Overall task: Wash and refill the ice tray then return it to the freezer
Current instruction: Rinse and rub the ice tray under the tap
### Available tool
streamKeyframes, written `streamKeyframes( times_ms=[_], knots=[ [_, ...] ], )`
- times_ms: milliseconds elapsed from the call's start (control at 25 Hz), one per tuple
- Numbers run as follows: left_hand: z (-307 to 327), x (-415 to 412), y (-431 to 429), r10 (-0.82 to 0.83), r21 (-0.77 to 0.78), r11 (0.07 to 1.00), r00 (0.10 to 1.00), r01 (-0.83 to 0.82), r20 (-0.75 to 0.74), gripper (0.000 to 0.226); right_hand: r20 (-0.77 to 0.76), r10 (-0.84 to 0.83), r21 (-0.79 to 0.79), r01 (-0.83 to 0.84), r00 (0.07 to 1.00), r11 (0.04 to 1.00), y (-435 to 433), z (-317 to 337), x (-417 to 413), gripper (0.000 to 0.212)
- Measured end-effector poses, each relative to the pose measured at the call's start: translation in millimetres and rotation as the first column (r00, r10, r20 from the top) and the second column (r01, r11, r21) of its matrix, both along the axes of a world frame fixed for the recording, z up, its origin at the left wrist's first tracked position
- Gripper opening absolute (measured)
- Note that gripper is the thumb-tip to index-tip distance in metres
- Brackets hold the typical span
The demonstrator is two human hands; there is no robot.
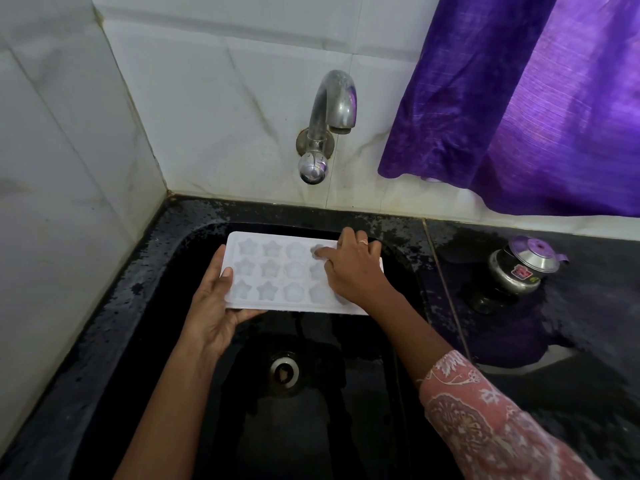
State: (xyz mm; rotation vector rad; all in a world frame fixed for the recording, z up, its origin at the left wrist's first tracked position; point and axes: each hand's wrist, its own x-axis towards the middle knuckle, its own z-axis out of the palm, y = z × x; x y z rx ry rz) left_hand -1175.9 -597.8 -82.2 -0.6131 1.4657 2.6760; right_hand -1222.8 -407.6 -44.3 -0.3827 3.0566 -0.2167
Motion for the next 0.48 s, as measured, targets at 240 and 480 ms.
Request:
streamKeyframes(
  times_ms=[240,480],
  knots=[
    [-1.0,0.4,-1.4,0.012,-0.006,1.0,1.0,-0.012,0.009,0.043,0.018,0.007,0.021,-0.007,1.0,1.0,-1.9,0.2,-2.1,0.041],
    [-1.3,2.2,0.7,0.002,-0.001,1.0,1.0,-0.002,0.011,0.044,-0.035,-0.039,0.045,0.04,0.999,0.998,-2.3,-2.6,-2.0,0.04]
  ],
)
